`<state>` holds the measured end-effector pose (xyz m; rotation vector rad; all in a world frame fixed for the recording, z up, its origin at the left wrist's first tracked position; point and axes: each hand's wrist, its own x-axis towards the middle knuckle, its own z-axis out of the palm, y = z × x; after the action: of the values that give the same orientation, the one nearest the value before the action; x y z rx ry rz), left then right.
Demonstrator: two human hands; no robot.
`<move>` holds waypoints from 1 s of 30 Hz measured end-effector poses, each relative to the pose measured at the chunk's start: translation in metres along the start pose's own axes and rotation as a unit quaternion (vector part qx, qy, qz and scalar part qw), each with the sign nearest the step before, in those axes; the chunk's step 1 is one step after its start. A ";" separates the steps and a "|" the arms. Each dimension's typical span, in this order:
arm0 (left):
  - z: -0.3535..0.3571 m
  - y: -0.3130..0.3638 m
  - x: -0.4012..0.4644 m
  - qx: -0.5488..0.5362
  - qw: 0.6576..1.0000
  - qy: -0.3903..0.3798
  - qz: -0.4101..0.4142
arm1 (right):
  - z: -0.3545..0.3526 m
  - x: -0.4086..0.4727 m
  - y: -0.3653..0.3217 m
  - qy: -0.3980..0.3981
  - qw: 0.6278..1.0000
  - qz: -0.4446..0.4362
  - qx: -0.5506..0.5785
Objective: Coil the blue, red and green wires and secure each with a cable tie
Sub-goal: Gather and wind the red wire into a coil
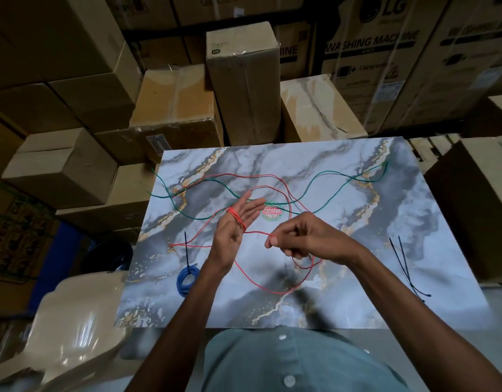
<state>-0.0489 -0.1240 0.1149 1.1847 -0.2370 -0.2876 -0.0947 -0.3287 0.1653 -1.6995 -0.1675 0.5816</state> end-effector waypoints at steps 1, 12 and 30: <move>0.000 -0.003 -0.001 0.006 1.000 -0.014 -0.005 | -0.001 -0.001 -0.005 -0.003 1.000 -0.006 -0.021; 0.024 -0.001 -0.023 -0.098 0.969 -0.154 -0.166 | -0.022 0.014 -0.041 -0.009 0.975 -0.086 -0.206; 0.045 0.040 -0.022 -0.298 0.899 -0.266 -0.182 | 0.035 0.037 0.021 0.066 0.987 0.021 0.146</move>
<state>-0.0804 -0.1419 0.1676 0.5088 -0.3700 -0.9494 -0.0831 -0.2868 0.1308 -1.4523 0.0491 0.4961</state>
